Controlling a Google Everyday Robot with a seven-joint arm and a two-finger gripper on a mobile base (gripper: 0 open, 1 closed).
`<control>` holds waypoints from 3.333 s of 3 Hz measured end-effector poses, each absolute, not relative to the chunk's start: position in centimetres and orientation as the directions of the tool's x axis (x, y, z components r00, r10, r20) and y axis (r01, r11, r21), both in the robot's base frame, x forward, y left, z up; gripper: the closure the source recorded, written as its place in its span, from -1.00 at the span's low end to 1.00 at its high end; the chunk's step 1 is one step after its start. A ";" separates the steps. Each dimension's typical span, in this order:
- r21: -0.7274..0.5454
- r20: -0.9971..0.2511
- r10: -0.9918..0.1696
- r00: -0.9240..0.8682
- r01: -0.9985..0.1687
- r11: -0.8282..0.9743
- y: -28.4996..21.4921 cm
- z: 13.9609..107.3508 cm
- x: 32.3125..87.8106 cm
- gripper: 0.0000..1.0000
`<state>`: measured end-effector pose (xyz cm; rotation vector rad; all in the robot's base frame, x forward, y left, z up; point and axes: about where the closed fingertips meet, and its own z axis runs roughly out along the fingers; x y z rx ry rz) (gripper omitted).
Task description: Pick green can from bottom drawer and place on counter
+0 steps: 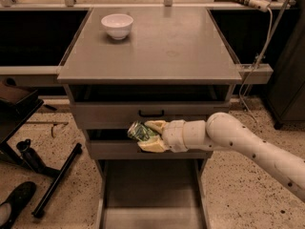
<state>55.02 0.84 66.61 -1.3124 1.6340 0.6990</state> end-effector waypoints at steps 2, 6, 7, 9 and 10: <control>-0.120 -0.893 -0.449 -0.007 -0.960 0.254 1.1 69.0 56.3 1.00; -0.164 -0.915 -0.399 0.057 -0.957 0.238 0.6 87.8 62.6 1.00; -0.178 -0.891 -0.453 0.032 -0.942 0.284 0.2 89.5 65.6 1.00; -0.217 -0.824 -0.560 -0.081 -0.869 0.444 -0.4 90.9 78.4 1.00; -0.159 -0.816 -0.551 -0.176 -0.848 0.506 -1.2 89.1 81.2 1.00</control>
Offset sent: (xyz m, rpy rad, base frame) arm 0.0353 0.0025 0.0650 -0.0064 -0.0460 0.0547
